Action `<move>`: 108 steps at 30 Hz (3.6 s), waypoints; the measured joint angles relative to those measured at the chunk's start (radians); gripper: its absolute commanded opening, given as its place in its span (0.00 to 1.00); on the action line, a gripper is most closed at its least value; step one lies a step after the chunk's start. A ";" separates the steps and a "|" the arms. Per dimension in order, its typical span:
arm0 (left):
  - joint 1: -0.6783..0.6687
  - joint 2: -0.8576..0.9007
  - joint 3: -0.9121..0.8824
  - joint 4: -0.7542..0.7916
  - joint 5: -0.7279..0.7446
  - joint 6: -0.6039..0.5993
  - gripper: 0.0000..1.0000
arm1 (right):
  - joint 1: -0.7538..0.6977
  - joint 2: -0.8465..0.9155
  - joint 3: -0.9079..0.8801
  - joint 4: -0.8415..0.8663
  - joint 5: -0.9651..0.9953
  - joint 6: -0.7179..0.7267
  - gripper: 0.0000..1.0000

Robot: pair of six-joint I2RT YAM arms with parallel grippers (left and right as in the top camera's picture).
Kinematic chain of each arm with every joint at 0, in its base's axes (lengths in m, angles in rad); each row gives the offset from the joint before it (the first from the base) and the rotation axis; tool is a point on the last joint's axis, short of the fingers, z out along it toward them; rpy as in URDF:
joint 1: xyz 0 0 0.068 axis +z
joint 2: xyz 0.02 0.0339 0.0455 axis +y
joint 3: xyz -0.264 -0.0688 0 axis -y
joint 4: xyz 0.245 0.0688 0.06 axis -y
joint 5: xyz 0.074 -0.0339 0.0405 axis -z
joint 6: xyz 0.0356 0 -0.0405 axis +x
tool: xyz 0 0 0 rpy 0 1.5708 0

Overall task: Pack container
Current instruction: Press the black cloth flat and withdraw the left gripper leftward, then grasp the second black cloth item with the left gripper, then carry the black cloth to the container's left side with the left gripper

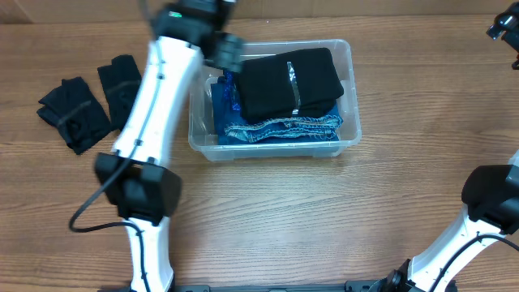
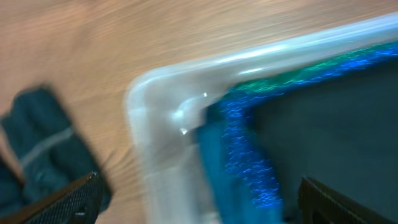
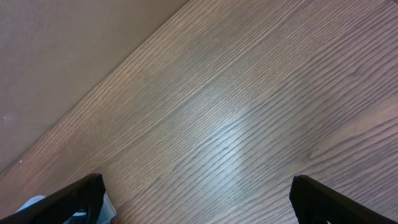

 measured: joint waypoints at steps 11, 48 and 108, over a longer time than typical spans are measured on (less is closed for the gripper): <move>0.487 -0.001 -0.132 -0.022 0.149 -0.107 1.00 | 0.000 0.000 0.000 0.001 0.001 0.000 1.00; 0.450 0.008 -0.578 0.490 0.193 -0.033 0.67 | 0.000 0.000 0.000 0.000 0.000 -0.001 1.00; -0.060 0.124 0.492 -0.429 0.175 -0.076 0.04 | 0.000 0.000 0.000 0.001 0.000 0.000 1.00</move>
